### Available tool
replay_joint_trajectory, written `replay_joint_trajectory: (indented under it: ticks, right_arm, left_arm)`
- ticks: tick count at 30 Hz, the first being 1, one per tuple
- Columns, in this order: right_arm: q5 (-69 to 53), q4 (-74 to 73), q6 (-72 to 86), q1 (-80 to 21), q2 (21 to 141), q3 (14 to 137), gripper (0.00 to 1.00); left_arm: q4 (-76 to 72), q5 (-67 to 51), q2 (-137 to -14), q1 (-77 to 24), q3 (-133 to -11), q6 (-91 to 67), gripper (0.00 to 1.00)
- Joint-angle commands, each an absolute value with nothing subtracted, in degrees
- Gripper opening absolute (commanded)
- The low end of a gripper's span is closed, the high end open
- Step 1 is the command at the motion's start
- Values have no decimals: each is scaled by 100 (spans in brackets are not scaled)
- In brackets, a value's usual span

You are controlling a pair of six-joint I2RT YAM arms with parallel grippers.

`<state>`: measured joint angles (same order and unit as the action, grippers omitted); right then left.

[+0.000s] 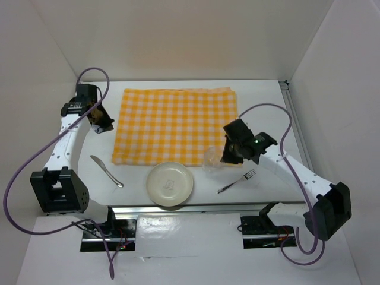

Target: Set the dinner table for one person

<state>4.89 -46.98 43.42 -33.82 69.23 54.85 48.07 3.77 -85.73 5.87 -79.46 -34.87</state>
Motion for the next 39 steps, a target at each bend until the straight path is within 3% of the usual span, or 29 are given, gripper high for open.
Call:
replay_joint_trajectory:
  ticks: [1,9,15,25,31,34,35,37,39]
  right_arm:
    - [1256,-4694,3684,-3140,7153,6904,0]
    - [818,-3674,2646,-1768,9689,9417,0]
    - [555,-3489,2646,-1372,11325,10730,0]
    - [791,-3542,2698,-1055,12681,11750,0]
    - [738,-3542,2698,-940,12911,11944,0]
    - [738,-3595,2760,-940,13034,11944,20]
    - [677,-3595,2821,-940,13034,11892,41]
    - [590,-3595,2882,-888,13086,11892,62]
    - [458,-3595,2935,-888,13087,11892,85]
  left_arm:
    - [5150,387,-8236,615,-8121,-3401,0]
    - [4904,142,-8174,615,-7822,-3288,0]
    - [4852,-18,-8174,615,-7691,-3226,0]
    - [4589,-510,-7603,406,-6918,-3173,3]
    - [4736,-335,-7067,149,-6504,-3173,7]
    - [4886,-212,-6804,9,-6276,-3225,15]
    - [4887,-211,-6733,-70,-6223,-3226,18]
    - [4887,-211,-6435,-149,-6022,-3287,26]
    - [4834,-263,-6267,-333,-5907,-3340,41]
